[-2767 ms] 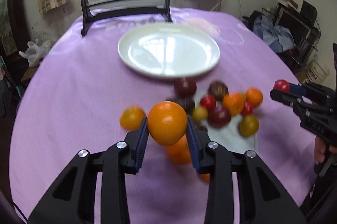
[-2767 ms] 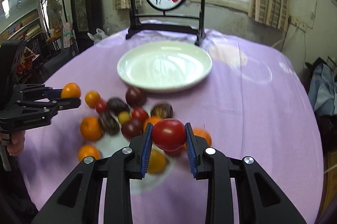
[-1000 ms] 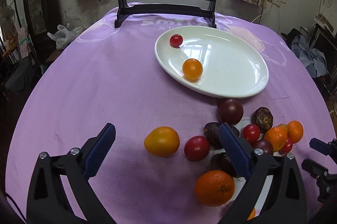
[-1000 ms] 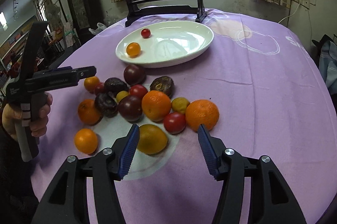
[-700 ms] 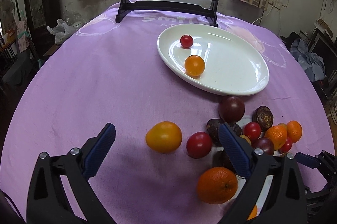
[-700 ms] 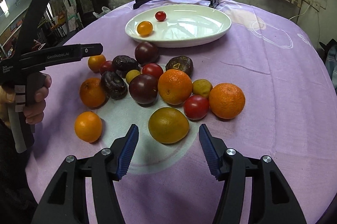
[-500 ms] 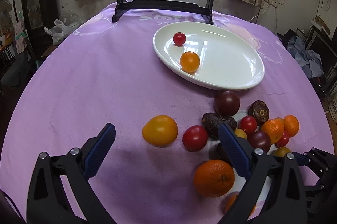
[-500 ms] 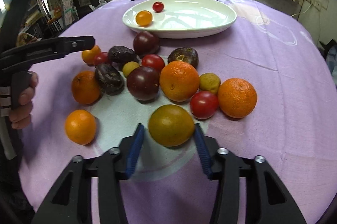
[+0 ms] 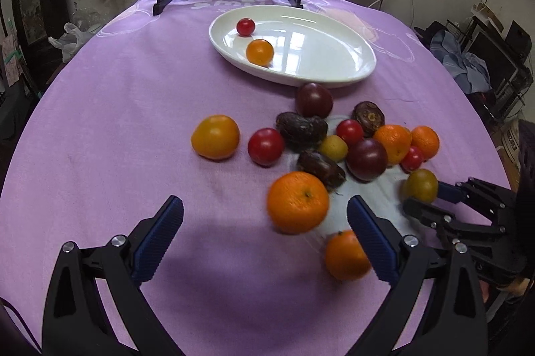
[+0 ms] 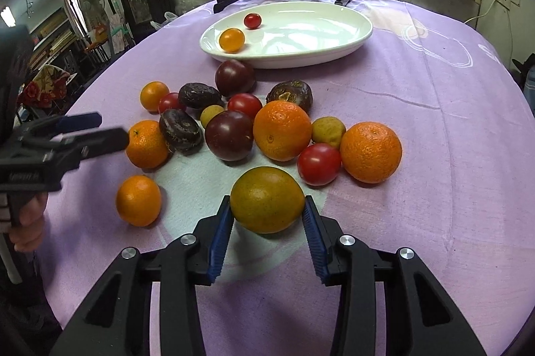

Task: Organize fruits
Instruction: 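Grasp the yellow round fruit with the right tool while the left tool grasps an orange tomato, then carry both fruits onto the white plate and open both tools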

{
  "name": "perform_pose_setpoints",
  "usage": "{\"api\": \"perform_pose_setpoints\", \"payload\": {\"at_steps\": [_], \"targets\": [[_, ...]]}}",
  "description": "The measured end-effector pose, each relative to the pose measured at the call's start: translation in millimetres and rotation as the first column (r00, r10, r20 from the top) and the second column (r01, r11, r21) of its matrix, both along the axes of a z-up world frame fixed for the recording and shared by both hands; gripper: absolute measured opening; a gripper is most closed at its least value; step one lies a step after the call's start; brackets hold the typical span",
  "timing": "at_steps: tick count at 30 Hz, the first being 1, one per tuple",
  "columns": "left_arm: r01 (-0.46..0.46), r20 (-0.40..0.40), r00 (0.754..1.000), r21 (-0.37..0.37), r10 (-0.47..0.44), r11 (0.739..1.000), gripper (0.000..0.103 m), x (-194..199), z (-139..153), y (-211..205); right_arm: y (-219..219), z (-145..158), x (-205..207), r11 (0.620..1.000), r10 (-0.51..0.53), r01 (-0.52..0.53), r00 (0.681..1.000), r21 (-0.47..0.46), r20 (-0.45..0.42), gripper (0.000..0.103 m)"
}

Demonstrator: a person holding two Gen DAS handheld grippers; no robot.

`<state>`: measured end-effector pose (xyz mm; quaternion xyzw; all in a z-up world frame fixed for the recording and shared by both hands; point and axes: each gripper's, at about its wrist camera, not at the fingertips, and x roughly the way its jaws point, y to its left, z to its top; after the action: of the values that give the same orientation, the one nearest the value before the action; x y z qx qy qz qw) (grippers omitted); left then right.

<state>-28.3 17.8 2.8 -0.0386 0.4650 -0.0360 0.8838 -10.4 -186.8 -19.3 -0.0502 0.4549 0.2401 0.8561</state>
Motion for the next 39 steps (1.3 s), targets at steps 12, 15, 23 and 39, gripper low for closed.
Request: {"api": "perform_pose_setpoints", "payload": {"at_steps": [12,15,23,39], "targets": [[0.096,-0.074,0.993,0.025,-0.094,0.995,0.093,-19,-19,-47,-8,10,-6,1.0,-0.01,0.01,0.999,0.008,0.049,0.042],[0.115,-0.1,0.989,0.046,-0.11,0.992,0.068,-18,-27,-56,-8,12,-9,1.0,-0.001,0.0,0.998,0.014,0.057,0.042],[0.15,-0.076,0.987,0.107,-0.142,0.983,0.038,-20,-31,-69,-9,13,-13,1.0,0.003,-0.004,0.998,0.02,0.059,0.042],[0.142,0.061,0.987,0.068,-0.146,0.988,0.038,29,34,-47,-10,49,-4,0.997,-0.025,0.012,0.986,0.077,0.164,0.042]]}}
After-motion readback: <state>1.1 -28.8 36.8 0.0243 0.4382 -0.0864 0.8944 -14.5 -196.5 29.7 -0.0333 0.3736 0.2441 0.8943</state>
